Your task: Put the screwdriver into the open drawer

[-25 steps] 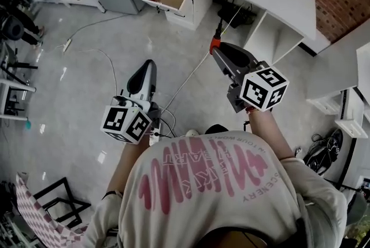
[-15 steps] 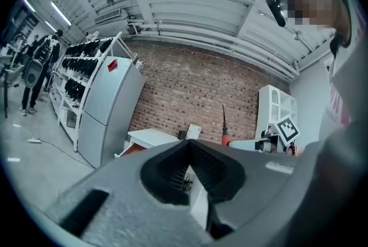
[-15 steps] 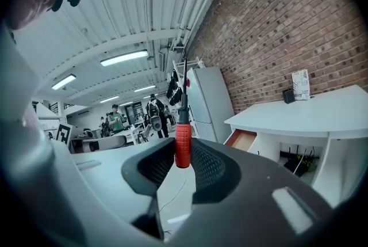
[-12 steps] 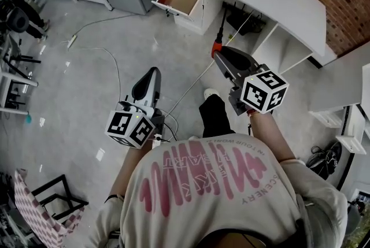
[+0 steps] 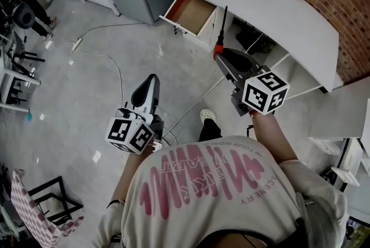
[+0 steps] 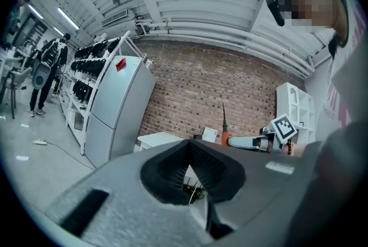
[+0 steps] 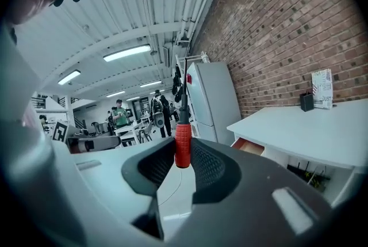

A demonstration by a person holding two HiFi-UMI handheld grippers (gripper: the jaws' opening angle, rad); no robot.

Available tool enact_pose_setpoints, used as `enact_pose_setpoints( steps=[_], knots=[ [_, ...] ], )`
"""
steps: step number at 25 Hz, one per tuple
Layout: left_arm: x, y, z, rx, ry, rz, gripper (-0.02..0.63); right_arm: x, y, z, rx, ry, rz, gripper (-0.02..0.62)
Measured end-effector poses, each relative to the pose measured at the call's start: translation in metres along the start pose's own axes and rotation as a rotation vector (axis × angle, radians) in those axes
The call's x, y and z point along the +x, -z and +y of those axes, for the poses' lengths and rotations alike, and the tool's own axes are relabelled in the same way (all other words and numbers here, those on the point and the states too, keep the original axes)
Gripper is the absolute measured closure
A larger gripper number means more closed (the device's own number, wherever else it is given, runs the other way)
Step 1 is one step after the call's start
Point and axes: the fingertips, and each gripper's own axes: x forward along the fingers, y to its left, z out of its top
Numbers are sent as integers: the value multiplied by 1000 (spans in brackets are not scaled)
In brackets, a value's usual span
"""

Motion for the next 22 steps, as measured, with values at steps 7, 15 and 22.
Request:
enact_pose_setpoints(
  steps=[7, 15, 22],
  knots=[
    [74, -34, 32, -19, -54, -53, 603, 51, -50, -51, -54, -47, 5, 492],
    [143, -37, 36, -13, -64, -73, 603, 79, -73, -109, -62, -91, -3, 492],
    [170, -32, 49, 0, -104, -87, 603, 105, -75, -141, -57, -133, -6, 494]
  ],
)
